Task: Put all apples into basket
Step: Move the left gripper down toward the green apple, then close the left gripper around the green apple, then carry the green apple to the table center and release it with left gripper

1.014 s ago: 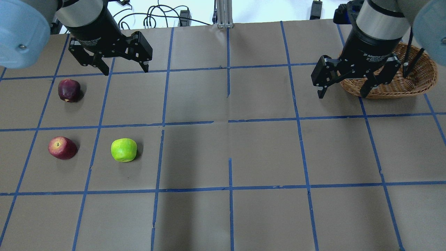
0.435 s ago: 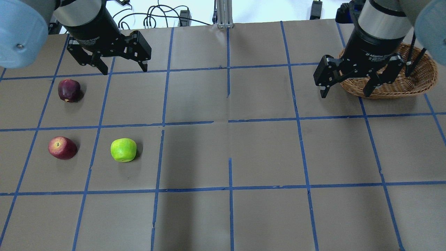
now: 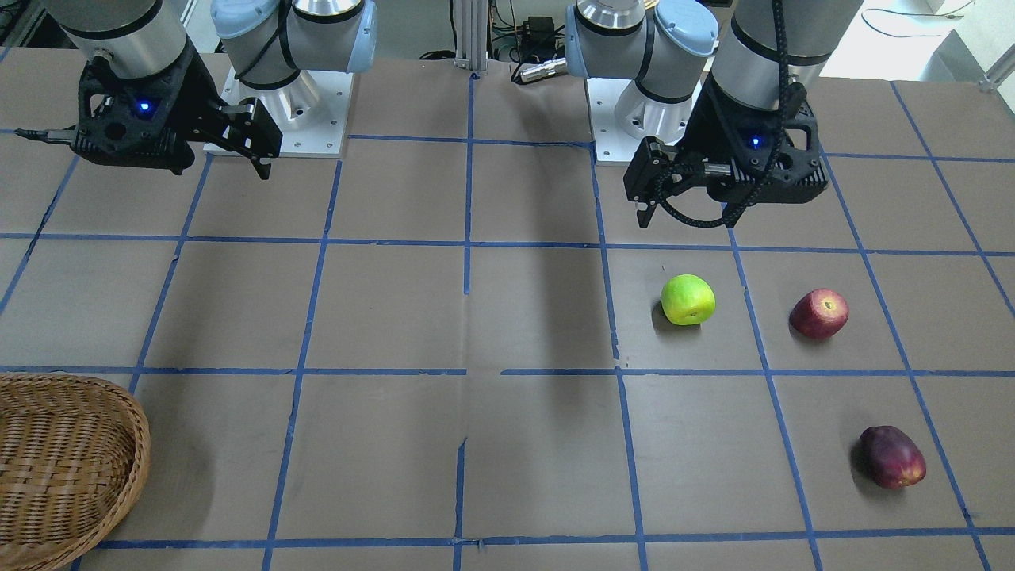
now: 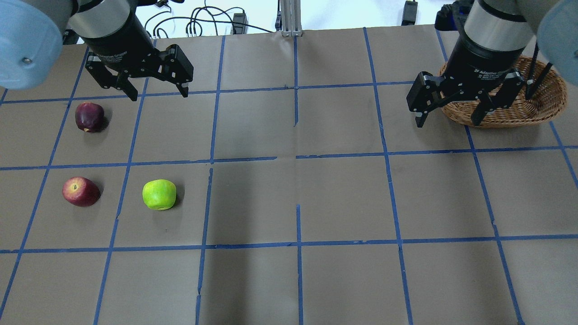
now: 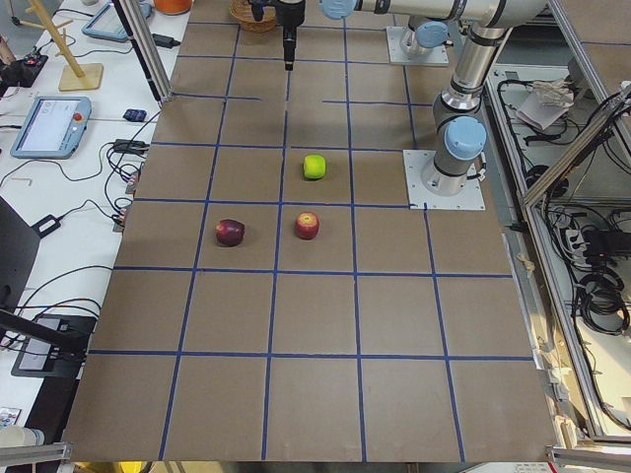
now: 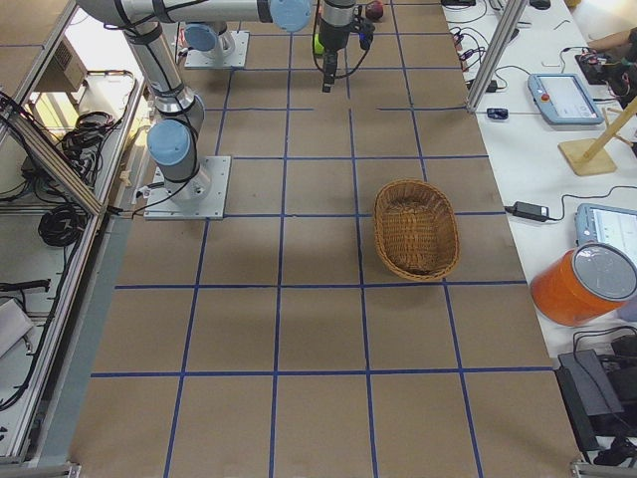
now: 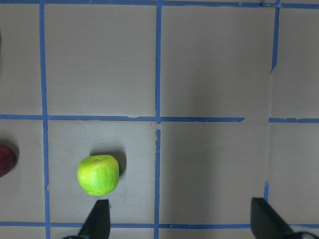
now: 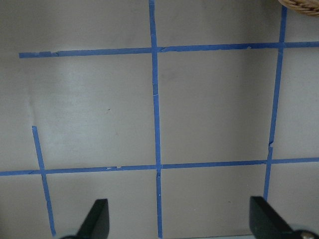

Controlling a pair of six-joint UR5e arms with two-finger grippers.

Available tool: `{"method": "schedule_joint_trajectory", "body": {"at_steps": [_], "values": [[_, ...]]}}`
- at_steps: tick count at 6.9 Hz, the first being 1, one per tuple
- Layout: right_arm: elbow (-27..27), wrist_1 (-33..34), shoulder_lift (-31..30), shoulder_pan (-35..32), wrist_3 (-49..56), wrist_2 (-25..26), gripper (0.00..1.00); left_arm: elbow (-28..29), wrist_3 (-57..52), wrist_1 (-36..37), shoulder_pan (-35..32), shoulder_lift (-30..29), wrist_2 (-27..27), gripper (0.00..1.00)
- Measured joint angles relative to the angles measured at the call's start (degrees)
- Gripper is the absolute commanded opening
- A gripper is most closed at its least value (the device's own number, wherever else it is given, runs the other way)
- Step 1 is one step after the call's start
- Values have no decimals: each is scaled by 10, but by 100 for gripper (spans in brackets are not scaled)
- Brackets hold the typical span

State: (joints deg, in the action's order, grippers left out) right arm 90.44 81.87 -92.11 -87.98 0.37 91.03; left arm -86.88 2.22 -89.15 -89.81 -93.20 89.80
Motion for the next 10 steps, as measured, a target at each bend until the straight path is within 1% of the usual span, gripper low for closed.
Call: {"method": "schedule_joint_trajectory", "body": {"at_steps": [1, 2, 5, 6, 7, 8, 9, 10], "values": [[0, 0, 0, 0, 0, 1, 100, -36, -4, 10, 29, -9, 0, 100], [0, 0, -1, 0, 0, 1, 100, -96, -17, 55, 60, -17, 2, 100], [1, -1, -4, 1, 1, 2, 100, -299, -127, 287, 121, -44, 32, 100], [1, -1, -4, 1, 2, 2, 100, -341, -143, 335, 130, -57, 36, 100], [1, -1, -3, 3, 2, 2, 100, -359, -143, 359, 134, -72, 35, 100], [1, -1, -3, 4, 2, 3, 100, -363, -136, 368, 135, -85, 34, 47], [1, -1, -3, 5, 0, 3, 100, -360, -131, 369, 134, -91, 30, 21], [1, -1, -3, 5, -1, 3, 100, -353, -122, 364, 132, -91, 19, 19]]}}
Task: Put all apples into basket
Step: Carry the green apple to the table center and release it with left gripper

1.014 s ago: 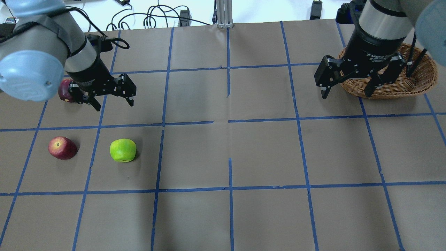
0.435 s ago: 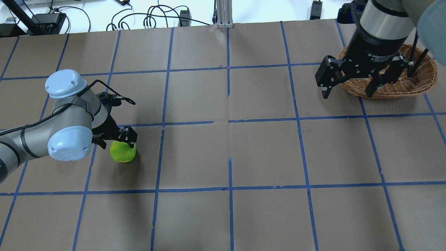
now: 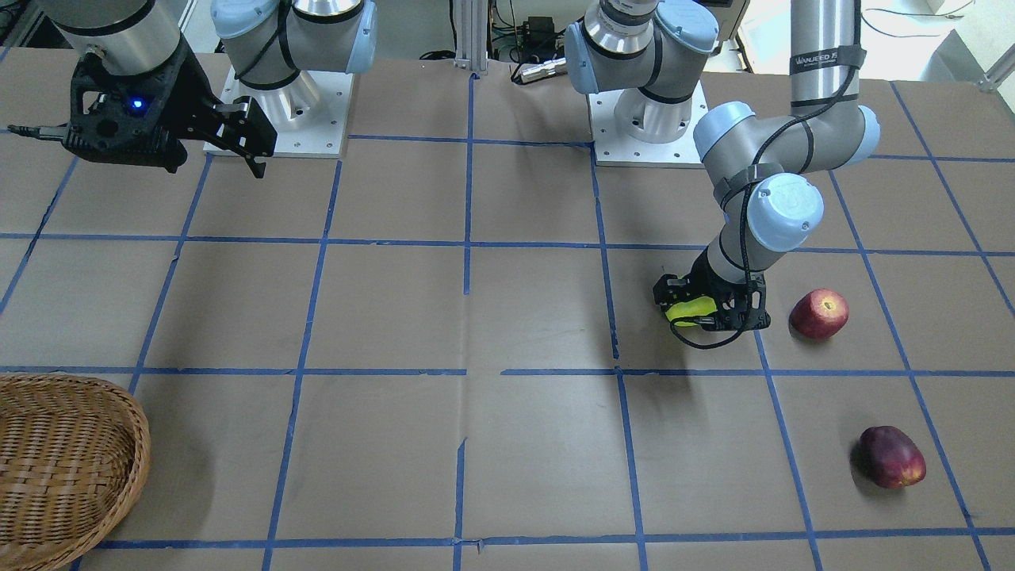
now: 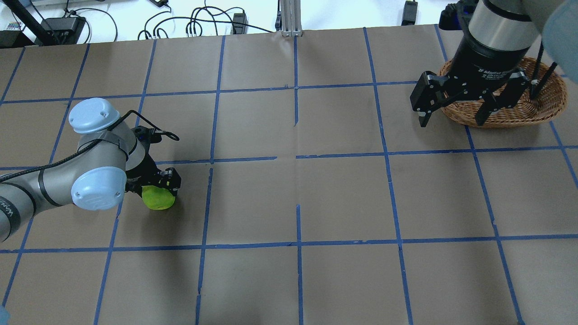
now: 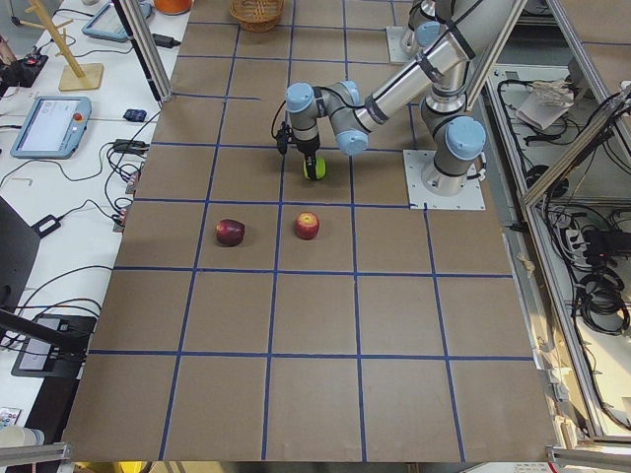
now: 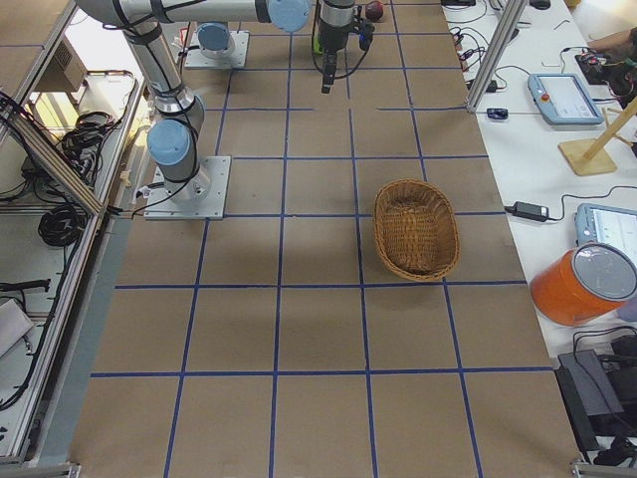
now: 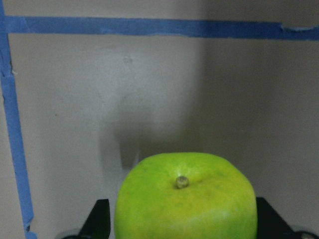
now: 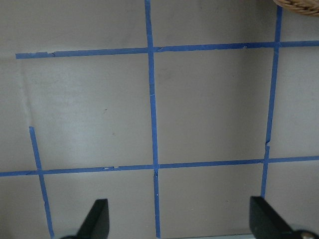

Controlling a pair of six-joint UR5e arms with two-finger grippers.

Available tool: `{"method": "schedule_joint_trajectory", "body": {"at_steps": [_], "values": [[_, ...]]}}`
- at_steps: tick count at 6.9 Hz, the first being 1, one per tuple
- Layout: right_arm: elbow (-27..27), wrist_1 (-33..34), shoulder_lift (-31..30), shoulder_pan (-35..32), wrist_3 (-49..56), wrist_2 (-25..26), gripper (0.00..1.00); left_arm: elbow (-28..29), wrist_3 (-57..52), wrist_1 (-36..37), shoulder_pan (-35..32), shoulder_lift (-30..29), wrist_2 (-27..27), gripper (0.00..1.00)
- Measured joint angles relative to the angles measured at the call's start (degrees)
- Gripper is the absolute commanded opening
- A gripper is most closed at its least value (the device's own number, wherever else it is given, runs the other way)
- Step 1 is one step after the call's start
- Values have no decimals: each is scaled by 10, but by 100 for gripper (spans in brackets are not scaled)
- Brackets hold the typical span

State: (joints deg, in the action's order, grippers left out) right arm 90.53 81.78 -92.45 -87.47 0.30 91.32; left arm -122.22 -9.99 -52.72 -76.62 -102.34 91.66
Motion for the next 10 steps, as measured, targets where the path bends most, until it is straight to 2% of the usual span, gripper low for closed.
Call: {"method": "schedule_joint_trajectory", "body": {"at_steps": [1, 2, 4, 5, 6, 7, 9, 10], "values": [[0, 0, 0, 1, 0, 0, 100, 19, 37, -17, -7, 2, -23, 19], [0, 0, 0, 1, 1, 0, 100, 62, 105, -53, -29, -1, -51, 19], [0, -1, 0, 2, -2, 0, 100, 170, 290, -119, -141, -35, -93, 19], [1, -3, 1, 2, -2, 0, 100, 202, 382, -112, -199, -64, -122, 21], [1, -2, 2, 3, -1, 0, 100, 220, 443, -74, -250, -95, -147, 54], [3, 0, 3, 3, 1, 0, 100, 229, 481, -29, -287, -129, -151, 100], [8, 0, 10, 4, 0, -1, 100, 239, 498, 10, -307, -163, -141, 100], [11, 0, 20, 4, 1, -3, 100, 250, 490, 8, -303, -160, -140, 100]]}}
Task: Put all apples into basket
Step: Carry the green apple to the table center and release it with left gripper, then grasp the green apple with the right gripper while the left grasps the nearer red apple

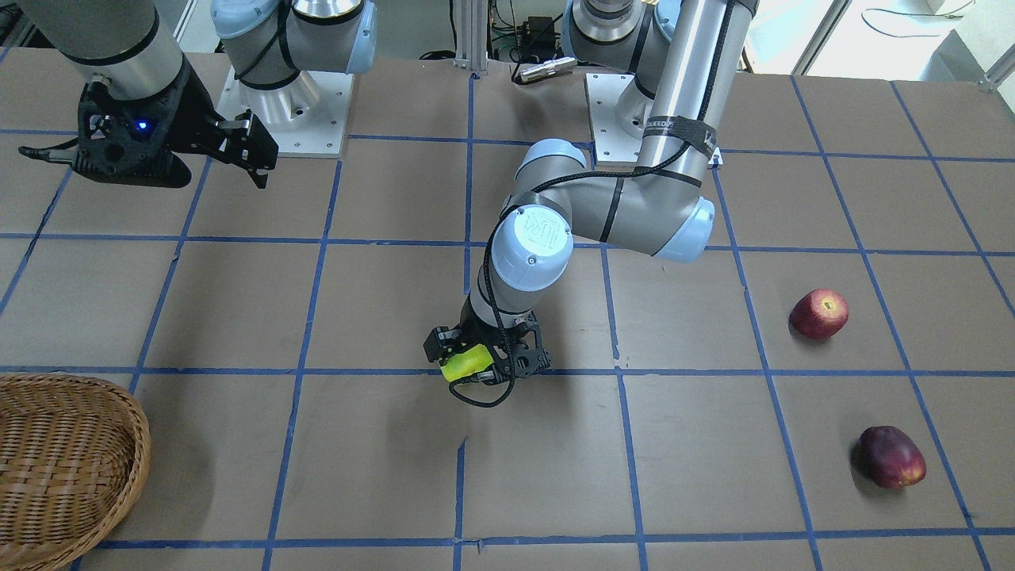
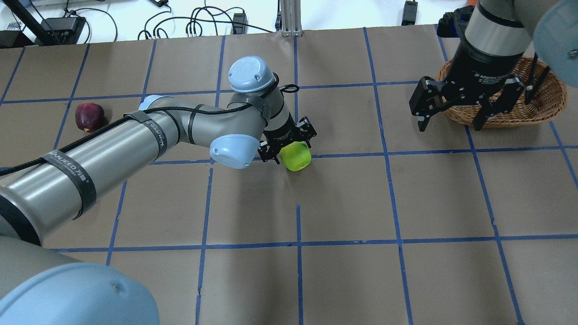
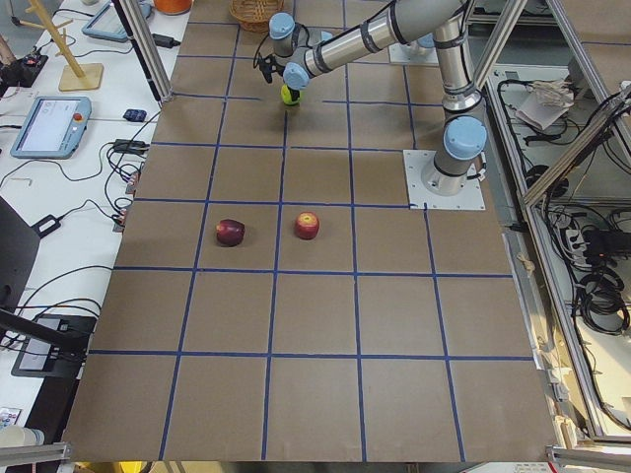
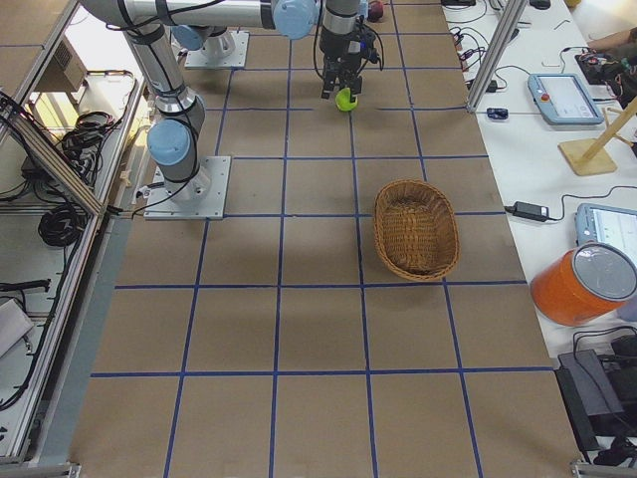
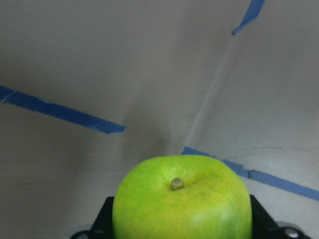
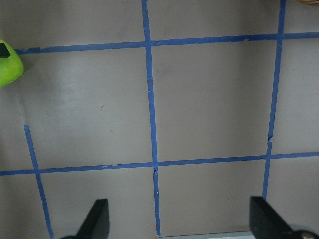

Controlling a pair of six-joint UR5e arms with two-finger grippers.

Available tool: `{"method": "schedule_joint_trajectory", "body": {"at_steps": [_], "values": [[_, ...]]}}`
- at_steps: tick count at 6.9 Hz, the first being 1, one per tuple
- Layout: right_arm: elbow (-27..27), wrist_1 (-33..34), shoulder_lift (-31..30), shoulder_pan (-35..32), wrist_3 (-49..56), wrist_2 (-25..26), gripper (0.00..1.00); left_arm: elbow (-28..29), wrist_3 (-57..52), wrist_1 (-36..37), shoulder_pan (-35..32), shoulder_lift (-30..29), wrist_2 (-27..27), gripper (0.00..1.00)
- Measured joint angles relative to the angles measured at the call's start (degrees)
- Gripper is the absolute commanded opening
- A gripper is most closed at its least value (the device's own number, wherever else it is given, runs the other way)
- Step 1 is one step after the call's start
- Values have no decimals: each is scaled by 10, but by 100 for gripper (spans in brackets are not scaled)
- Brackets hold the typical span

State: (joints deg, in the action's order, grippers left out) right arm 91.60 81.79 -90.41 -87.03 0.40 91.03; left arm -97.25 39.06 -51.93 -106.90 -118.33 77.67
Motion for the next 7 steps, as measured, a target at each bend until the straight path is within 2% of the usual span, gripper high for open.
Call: {"method": "schedule_joint_trajectory", "body": {"at_steps": [1, 2, 4, 5, 7], "values": [[4, 5, 19, 0, 0, -2, 100, 30, -21, -42, 18, 15, -2, 100], [6, 18, 39, -1, 1, -3, 100, 75, -60, -127, 46, 35, 1, 100], [7, 61, 69, -26, 10, -23, 100, 149, -216, -300, 141, 71, 57, 100], [7, 93, 86, -57, 20, -35, 100, 157, -317, -343, 194, 87, 87, 100], [9, 185, 135, -135, 35, -42, 100, 151, -511, -377, 291, 114, 169, 100]]}}
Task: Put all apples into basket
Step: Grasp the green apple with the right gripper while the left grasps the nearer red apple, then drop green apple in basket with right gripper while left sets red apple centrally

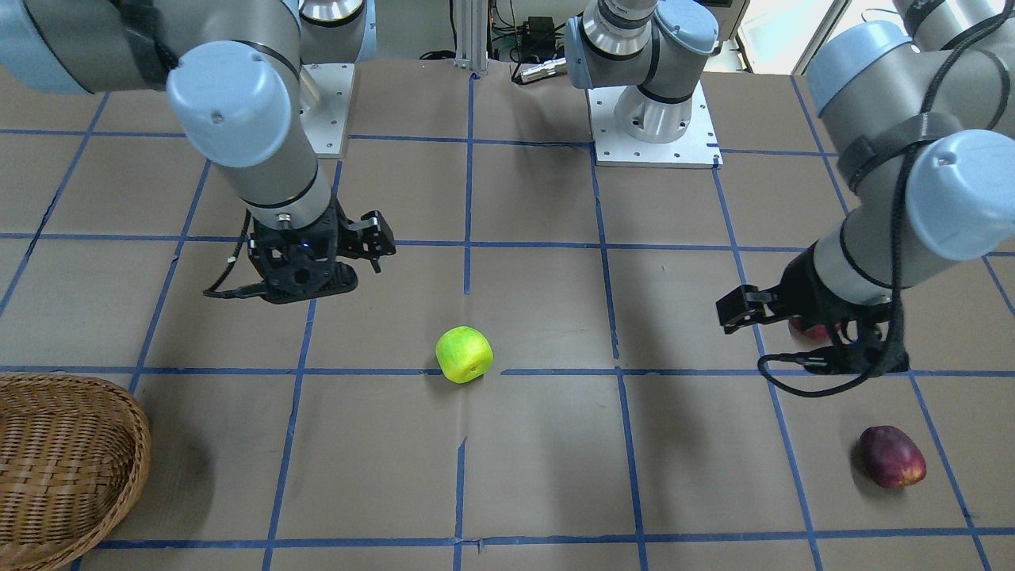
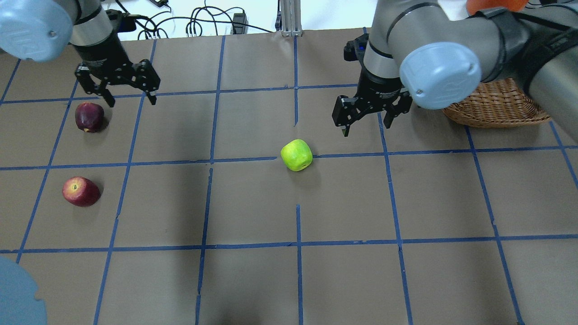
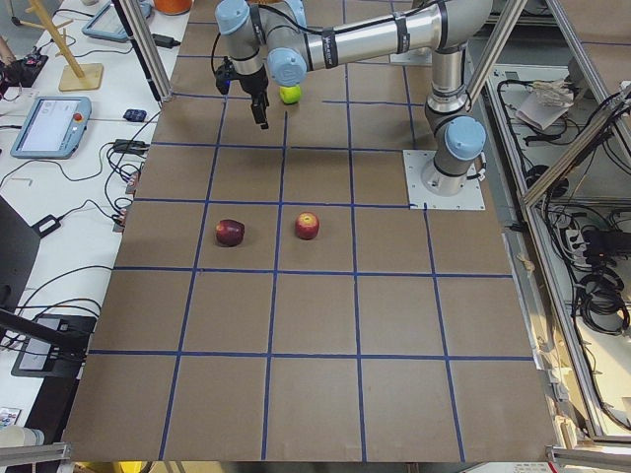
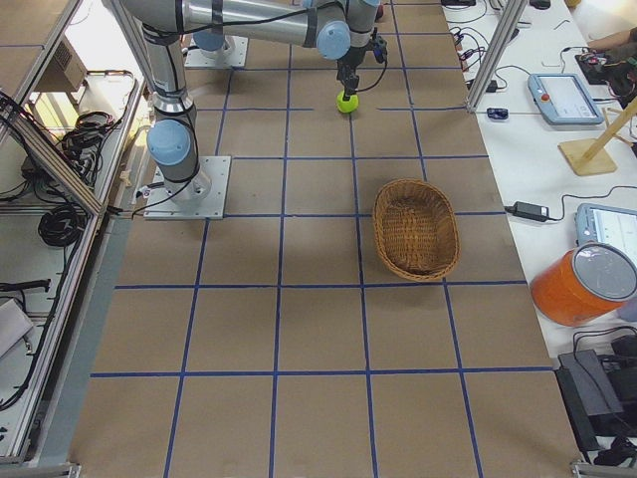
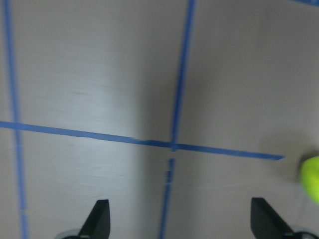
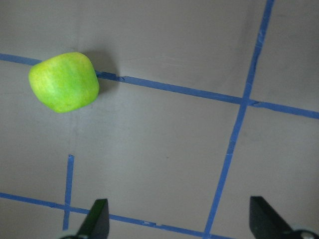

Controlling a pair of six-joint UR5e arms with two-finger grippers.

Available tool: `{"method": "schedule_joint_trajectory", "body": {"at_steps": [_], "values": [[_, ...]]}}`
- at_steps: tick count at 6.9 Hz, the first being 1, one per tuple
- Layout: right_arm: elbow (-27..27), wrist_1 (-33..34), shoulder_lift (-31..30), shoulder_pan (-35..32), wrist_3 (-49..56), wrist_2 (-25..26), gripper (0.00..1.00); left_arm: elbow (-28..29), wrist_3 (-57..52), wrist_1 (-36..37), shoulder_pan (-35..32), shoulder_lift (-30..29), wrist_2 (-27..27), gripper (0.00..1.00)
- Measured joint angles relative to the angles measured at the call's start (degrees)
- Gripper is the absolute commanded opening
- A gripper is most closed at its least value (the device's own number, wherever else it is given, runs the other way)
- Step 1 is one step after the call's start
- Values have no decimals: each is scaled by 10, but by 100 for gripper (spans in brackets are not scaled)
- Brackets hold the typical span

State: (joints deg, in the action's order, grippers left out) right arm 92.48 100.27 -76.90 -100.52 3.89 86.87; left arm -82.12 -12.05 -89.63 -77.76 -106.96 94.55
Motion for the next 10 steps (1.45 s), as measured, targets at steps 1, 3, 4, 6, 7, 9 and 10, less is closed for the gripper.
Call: {"method": "schedule_joint_trajectory", "body": {"at_steps": [1, 3, 4, 6, 7, 9, 10], "values": [[0, 41, 31, -37, 6, -1, 100, -18, -79, 0, 51, 5, 15, 100], [-1, 122, 91, -82, 23, -2, 100, -80, -196, 52, 144, -2, 22, 100], [-3, 146, 111, -87, 29, -4, 100, -122, -238, 104, 174, -10, 23, 100], [-4, 175, 141, -89, 37, -7, 100, -227, -268, 218, 207, -24, 24, 100], [-5, 180, 153, -90, 37, -16, 100, -263, -271, 266, 210, -33, 28, 100], [-4, 190, 173, -90, 39, -29, 100, -287, -273, 302, 212, -50, 55, 7], [-5, 193, 184, -90, 35, -30, 67, -287, -272, 307, 211, -50, 58, 0]]}}
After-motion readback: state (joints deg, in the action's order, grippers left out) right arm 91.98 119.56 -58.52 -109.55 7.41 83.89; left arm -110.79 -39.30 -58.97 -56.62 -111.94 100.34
